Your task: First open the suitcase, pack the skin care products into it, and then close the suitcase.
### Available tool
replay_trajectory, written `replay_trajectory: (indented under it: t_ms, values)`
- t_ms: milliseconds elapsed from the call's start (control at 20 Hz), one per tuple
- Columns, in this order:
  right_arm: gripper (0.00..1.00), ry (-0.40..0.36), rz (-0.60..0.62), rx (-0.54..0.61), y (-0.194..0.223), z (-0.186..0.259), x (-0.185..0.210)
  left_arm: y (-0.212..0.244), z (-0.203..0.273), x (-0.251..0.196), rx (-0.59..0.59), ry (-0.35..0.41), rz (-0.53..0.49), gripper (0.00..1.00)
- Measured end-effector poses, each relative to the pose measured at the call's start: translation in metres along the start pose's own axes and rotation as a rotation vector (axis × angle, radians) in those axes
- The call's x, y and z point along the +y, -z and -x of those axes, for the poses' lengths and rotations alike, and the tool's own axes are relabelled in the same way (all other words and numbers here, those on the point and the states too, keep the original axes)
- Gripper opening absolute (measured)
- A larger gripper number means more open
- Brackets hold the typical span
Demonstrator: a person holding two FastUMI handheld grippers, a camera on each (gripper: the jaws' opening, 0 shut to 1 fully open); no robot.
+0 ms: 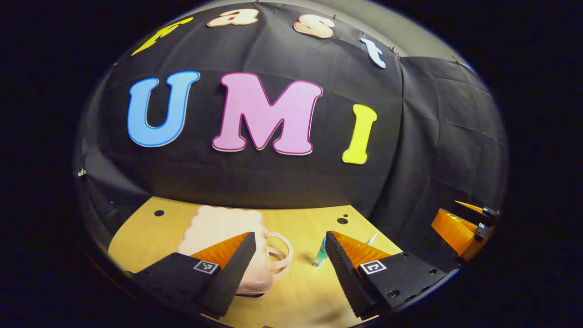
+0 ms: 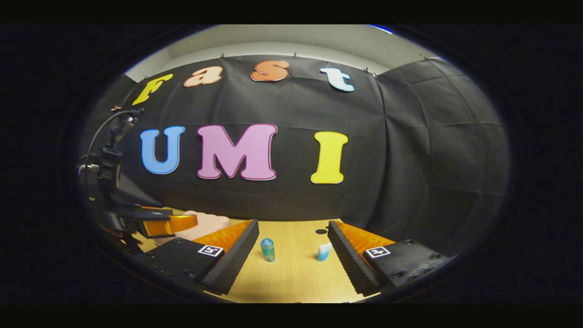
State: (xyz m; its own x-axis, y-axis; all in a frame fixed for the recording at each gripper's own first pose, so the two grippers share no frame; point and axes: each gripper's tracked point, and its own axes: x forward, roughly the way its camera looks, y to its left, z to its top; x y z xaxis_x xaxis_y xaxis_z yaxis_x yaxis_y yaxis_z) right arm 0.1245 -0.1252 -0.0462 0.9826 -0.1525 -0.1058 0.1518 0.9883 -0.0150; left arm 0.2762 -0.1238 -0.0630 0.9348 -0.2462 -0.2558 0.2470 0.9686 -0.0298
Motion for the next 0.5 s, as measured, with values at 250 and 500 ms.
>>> replay_trajectory:
  t_ms: [250,500]
  values:
    - [0.97,-0.008,-0.009,0.086,0.034,-0.05,-0.025,0.05,-0.103,-0.008,0.182,-0.01,0.007,0.97]
    - [0.97,-0.023,-0.002,0.152,0.06,-0.074,-0.033,0.085,-0.147,0.002,0.305,-0.056,0.069,0.97]
